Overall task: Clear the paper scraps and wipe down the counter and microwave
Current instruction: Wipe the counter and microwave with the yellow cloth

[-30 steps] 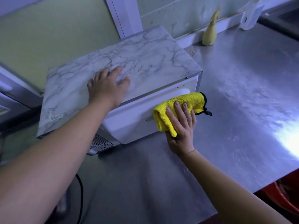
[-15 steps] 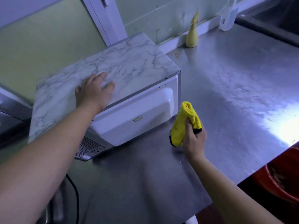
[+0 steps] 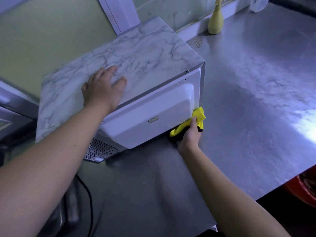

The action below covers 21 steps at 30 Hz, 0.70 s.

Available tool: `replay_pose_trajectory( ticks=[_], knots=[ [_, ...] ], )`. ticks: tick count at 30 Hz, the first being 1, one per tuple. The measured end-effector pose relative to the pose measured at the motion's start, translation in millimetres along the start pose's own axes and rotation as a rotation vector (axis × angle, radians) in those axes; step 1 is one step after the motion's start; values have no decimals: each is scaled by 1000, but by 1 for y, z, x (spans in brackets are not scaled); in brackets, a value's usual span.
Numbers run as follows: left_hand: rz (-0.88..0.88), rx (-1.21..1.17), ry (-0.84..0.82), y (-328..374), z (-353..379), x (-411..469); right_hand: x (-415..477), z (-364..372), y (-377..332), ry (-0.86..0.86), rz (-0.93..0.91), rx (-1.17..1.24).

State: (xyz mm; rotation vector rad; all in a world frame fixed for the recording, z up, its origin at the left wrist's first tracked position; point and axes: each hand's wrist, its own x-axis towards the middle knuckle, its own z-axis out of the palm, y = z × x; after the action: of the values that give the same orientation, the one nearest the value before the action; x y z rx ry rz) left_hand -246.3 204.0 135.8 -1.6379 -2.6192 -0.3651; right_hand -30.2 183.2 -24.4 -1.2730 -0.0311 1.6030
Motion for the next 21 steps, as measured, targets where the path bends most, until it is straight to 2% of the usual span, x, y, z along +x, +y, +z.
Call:
replay_pose_trajectory(
  ticks=[3,7,10,12,17,19,21],
  knots=[
    [-4,1,-2,0,-1,-1,-18,9,1,44,59,13],
    [-6,2,6,1,0,-1,-68,24,-17,-29,-119,-62],
    [-8,8,-1,0,-1,-1,-94,40,-18,-90,-258,-22],
    [-9,2,-2,1,-1,-2,-103,48,-8,-140,-440,-121],
    [-17,-9,-9,4,-2,-4,-99,39,33,-146,-1067,-802],
    [-19,-3,-13,4,-2,-4,-81,26,44,-175,-1245,-922],
    [-21,-2,-24,4,-4,-5,-64,8,52,-297,-1377,-990]
  ],
)
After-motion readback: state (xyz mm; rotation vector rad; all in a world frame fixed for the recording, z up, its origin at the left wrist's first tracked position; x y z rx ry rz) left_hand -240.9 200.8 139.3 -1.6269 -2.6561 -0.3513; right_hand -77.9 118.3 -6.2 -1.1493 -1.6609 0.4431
